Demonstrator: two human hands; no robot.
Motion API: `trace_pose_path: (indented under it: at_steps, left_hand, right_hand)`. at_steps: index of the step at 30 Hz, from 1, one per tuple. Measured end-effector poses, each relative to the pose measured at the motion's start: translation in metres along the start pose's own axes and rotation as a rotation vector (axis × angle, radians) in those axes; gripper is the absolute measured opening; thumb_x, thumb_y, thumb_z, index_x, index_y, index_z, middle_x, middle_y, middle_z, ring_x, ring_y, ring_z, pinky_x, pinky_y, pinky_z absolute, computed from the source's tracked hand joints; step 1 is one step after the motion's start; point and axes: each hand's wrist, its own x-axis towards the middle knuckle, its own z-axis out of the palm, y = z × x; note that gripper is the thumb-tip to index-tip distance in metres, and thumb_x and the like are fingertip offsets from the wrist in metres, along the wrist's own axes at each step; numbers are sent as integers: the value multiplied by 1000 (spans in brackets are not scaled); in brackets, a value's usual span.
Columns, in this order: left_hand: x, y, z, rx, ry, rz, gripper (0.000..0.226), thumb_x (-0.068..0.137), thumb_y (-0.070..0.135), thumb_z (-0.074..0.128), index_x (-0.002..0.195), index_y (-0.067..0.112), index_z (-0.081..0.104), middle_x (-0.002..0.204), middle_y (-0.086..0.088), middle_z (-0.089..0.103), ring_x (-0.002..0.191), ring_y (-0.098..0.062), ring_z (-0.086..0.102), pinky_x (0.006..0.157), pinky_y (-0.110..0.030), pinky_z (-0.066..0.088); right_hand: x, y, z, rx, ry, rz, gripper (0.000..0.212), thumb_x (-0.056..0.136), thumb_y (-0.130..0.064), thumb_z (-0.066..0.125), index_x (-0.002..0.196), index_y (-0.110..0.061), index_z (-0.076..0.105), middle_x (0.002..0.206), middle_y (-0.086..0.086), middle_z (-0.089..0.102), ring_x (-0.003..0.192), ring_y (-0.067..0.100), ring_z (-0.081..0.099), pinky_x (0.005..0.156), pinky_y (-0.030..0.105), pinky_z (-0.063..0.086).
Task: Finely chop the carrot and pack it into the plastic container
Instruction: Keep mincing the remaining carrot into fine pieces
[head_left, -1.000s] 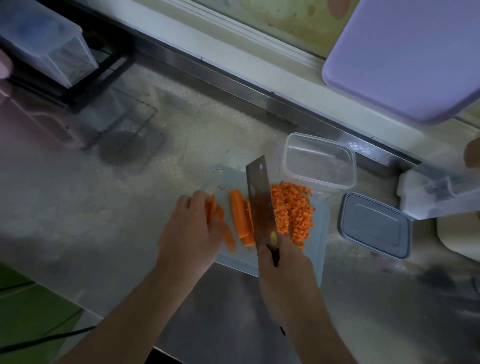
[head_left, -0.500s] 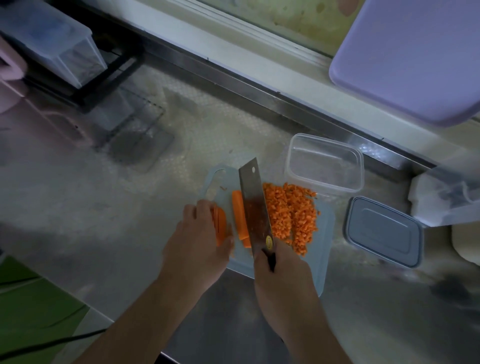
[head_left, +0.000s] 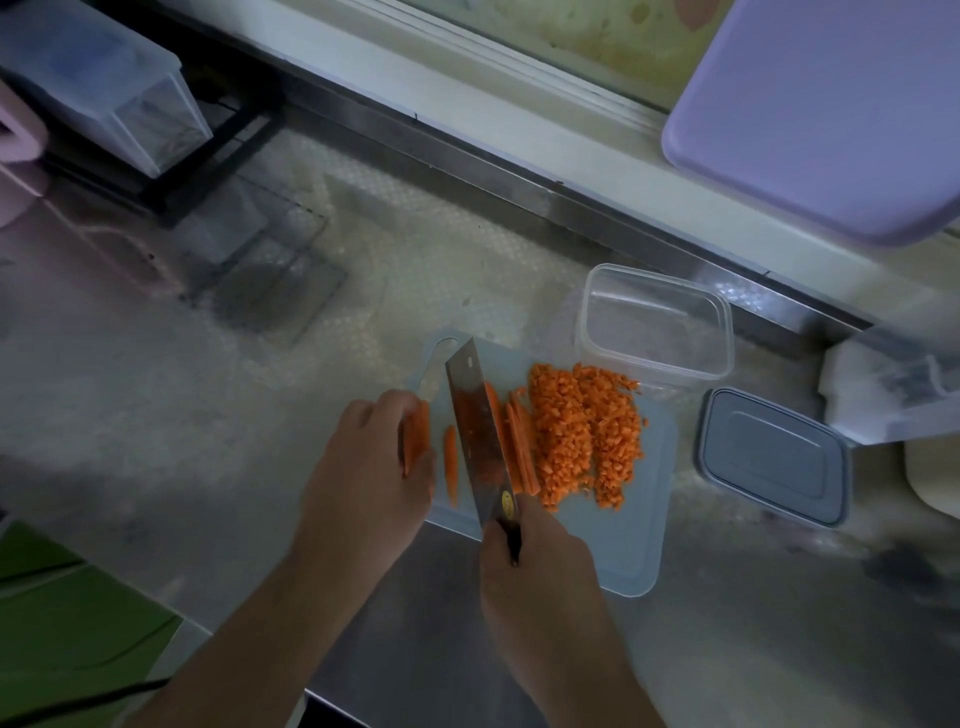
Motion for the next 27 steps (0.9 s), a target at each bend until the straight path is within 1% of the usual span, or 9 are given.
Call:
trace_pose_path:
  at_steps: [4,6,10,13,17,20,23,25,27]
  left_hand:
    - [-1,-8,-4,-15,4,38,33,92,32,72,120,42,58,101,16,55,85,1,58,74,-22,50]
    - [0,-13,-7,-37,30,38,31,89,34,75,116,41,61,101,17,56,84,1,59,74,-21,49]
    - [-1,-18,-11,-39,34,53,31,90,32,76,118,37,65,104,18,53,79,6,59,67,-9,40]
    - [1,-17,-11,-11,38,73,30,92,35,74,120,34,66,104,16,50,78,3,57,65,-11,37]
    - [4,-22,-14,-40,23,72,35,89,31,79,122,32,69,108,16,53,82,0,60,71,-12,43]
    - [6,-23,-12,-102,14,71,37,85,25,84,118,33,70,103,19,57,83,2,62,73,-11,47]
    - [3,-19,-4,-192,-23,104,38,84,22,84,115,36,69,98,19,60,83,1,63,78,-24,56]
    - [2,-15,2,-200,-31,135,39,84,23,82,116,38,67,100,20,56,85,1,62,79,-27,57]
    - [2,-14,3,-175,-26,164,39,85,24,80,118,38,66,106,21,50,87,2,61,76,-24,57]
  right_hand:
    - [-2,-7,10,2,0,11,19,103,-29,46,86,-24,51,68,1,58,57,7,55,48,22,36]
    - [-3,-10,15,-10,5,16,19,103,-29,46,86,-22,51,69,1,58,58,10,55,50,25,37]
    - [-4,-17,16,7,18,62,21,104,-24,47,83,-18,48,67,-1,55,54,-1,53,44,17,37]
    - [-5,-18,20,-18,18,74,22,103,-26,48,83,-18,48,68,-2,56,56,-5,54,47,16,39]
    - [-3,-18,31,-50,5,96,22,103,-32,48,83,-23,48,72,-3,57,60,5,53,51,21,36]
    - [-2,-18,36,-61,19,112,21,103,-31,47,83,-23,49,74,-2,58,64,8,54,53,21,36]
    - [-2,-16,34,-77,68,136,21,103,-30,47,84,-22,48,75,-2,59,67,8,55,56,21,38]
    - [-2,-14,31,-88,94,151,20,102,-30,48,85,-21,49,75,-2,60,68,7,56,56,21,38]
    - [-2,-13,29,-91,103,153,20,102,-29,48,85,-21,50,74,-1,60,67,8,56,56,23,40]
